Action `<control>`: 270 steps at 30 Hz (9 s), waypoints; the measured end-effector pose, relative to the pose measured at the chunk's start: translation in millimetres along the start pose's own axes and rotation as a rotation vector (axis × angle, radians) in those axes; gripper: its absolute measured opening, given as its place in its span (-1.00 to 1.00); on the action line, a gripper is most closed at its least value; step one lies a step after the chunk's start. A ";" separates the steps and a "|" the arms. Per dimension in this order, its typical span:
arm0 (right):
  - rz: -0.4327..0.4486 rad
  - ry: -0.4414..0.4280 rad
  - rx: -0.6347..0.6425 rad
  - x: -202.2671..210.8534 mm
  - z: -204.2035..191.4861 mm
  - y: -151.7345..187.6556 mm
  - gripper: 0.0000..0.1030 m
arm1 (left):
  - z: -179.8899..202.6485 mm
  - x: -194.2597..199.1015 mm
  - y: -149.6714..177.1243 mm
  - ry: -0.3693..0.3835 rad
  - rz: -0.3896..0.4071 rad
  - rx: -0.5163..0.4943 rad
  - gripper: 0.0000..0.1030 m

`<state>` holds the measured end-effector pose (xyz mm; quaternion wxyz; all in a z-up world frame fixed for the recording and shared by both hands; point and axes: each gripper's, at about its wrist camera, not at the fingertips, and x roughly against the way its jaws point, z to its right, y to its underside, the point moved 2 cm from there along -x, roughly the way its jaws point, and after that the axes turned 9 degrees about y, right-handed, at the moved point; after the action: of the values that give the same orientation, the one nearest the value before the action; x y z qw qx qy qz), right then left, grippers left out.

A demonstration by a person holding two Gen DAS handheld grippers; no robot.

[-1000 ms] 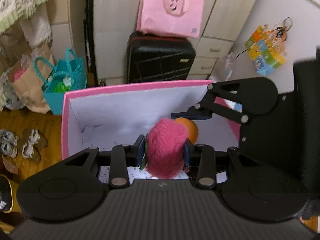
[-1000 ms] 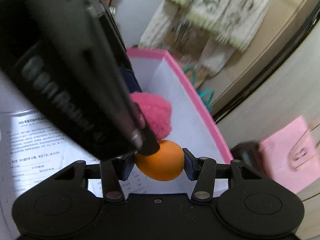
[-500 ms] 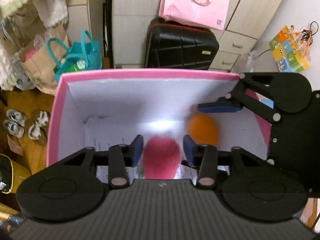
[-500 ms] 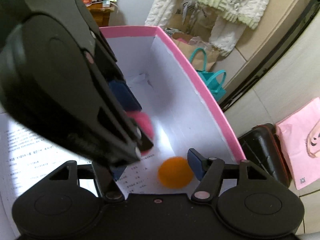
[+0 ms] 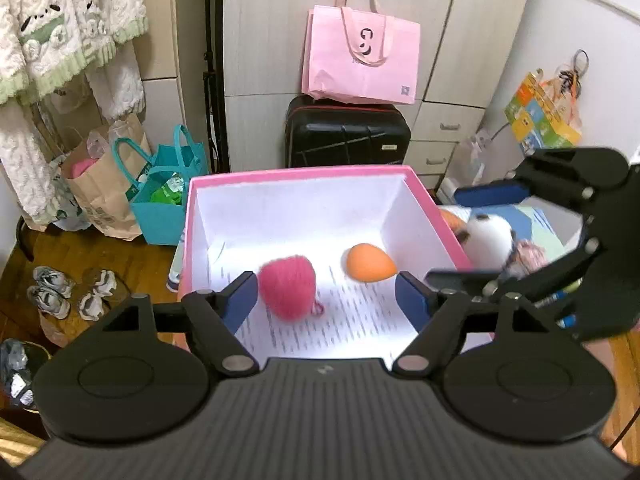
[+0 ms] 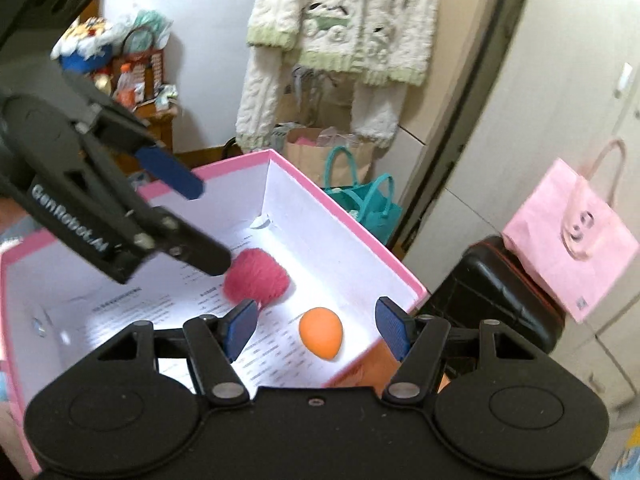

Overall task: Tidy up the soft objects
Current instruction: 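Open both tools to drop the pompom and sponge into the box, then grasp the white boxed item with the left tool while the right tool grasps the green sponge, then carry the white box and green sponge with both tools into the pink box, then open both tools to release the white box and green sponge inside, then move both tools back to the table and reach the right tool toward the lilac plush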

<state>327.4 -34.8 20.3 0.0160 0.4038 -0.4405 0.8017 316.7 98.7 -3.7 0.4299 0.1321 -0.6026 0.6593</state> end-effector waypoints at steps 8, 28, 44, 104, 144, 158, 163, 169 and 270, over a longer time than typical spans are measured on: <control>0.004 0.023 -0.060 53.8 -12.2 22.3 0.37 | 20.6 35.6 36.2 0.043 0.014 -0.026 0.58; 0.083 0.100 -0.161 186.4 -36.2 103.1 0.44 | 129.9 101.0 95.2 0.163 0.004 -0.295 0.79; 0.023 0.192 -0.276 219.5 -31.1 204.0 0.44 | 207.0 56.3 138.0 0.337 -0.038 -0.393 0.81; 0.074 0.364 -0.623 57.3 88.3 288.0 -0.16 | 210.6 -97.9 190.6 -0.033 0.225 -0.191 0.05; 0.042 0.112 -0.591 135.6 -22.1 276.3 -0.21 | 189.1 -23.1 227.2 0.118 0.149 -0.166 -0.24; 0.026 -0.019 -0.504 161.2 -62.5 243.0 -0.21 | 167.6 37.6 225.7 0.119 0.182 -0.162 -0.24; 0.065 -0.020 -0.426 170.9 -76.3 221.4 -0.20 | 157.8 57.5 217.7 0.125 0.193 -0.159 -0.24; 0.129 -0.019 -0.342 177.0 -84.2 190.7 -0.20 | 147.4 82.5 204.0 0.102 0.247 -0.182 -0.24; 0.015 0.118 -0.095 202.9 -18.1 150.9 0.14 | 215.0 78.6 106.9 0.212 -0.042 -0.455 0.24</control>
<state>121.7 -181.0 44.7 0.0550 0.3513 -0.4795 0.8022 118.3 -54.2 29.3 0.5230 -0.0255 -0.6841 0.5078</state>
